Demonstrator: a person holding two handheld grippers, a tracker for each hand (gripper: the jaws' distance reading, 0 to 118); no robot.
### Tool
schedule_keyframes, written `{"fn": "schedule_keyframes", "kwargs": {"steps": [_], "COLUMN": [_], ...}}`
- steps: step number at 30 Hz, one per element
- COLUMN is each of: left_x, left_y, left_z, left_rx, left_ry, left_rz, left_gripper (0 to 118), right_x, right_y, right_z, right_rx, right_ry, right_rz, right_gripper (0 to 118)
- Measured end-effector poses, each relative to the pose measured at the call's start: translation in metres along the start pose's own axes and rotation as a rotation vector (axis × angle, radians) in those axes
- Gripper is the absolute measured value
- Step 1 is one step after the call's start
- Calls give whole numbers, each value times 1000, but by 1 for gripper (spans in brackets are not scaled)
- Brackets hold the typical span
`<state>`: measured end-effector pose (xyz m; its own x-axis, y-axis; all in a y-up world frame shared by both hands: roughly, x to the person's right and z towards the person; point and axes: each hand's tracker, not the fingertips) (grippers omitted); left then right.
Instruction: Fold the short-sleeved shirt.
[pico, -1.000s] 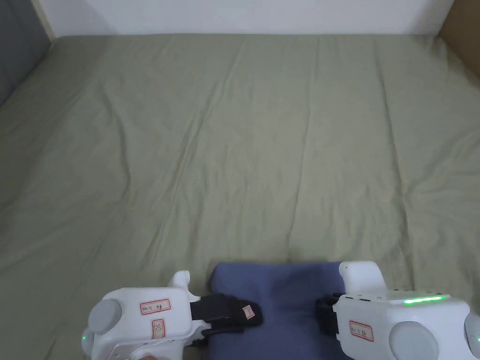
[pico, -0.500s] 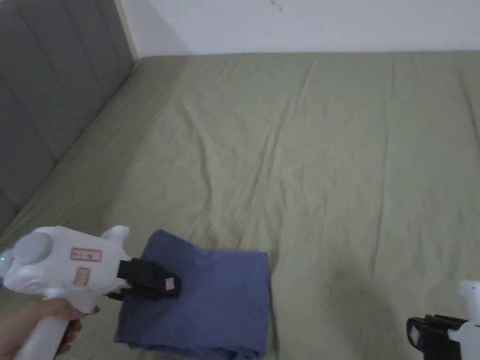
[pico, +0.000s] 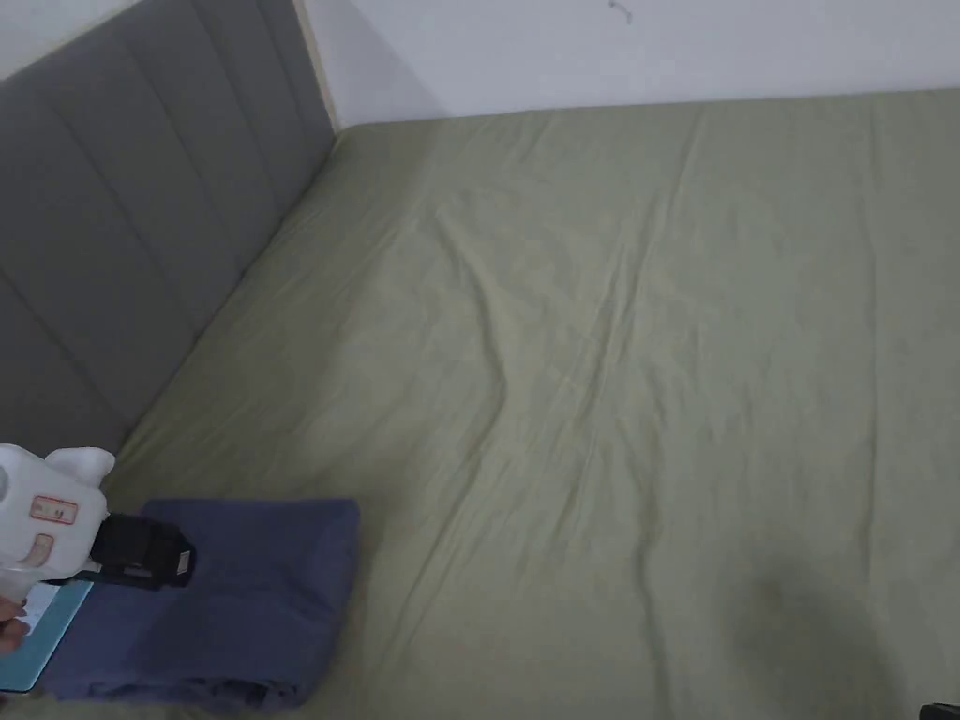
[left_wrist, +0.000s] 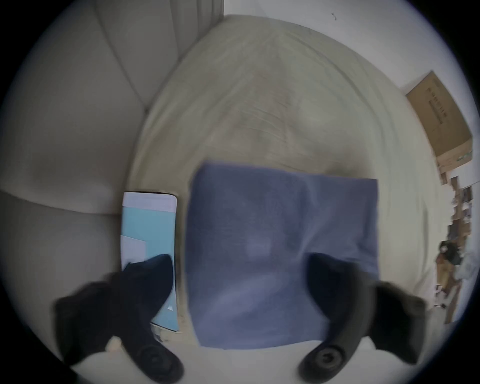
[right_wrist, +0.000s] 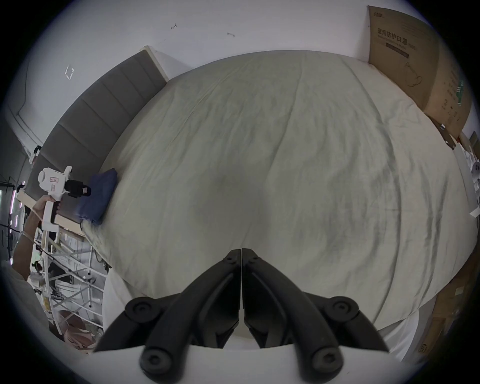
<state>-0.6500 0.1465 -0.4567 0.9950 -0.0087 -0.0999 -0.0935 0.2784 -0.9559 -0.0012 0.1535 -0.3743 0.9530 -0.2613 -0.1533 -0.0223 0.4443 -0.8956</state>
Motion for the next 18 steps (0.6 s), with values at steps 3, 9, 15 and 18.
{"fn": "schedule_keyframes", "kwargs": {"steps": [3,9,15,18], "left_x": [0,34,133,201], "left_y": [-4,-22,-70,-100], "left_z": [24,86,126,147], "left_rx": [93,284,414,547], "left_ry": [-82,-274,-282,-208], "left_rz": [100,248,244,146], "left_gripper": [112,23,0,0], "right_x": [-8,0,11,12], "right_y": [-2,-7,-15,-20], "right_z": [0,7,29,48], "right_rx": [-1,13,84,147], "right_ry": [-2,36,53,55], "right_rz": [35,23,-14,-18], "right_gripper": [1,1,1,1]}}
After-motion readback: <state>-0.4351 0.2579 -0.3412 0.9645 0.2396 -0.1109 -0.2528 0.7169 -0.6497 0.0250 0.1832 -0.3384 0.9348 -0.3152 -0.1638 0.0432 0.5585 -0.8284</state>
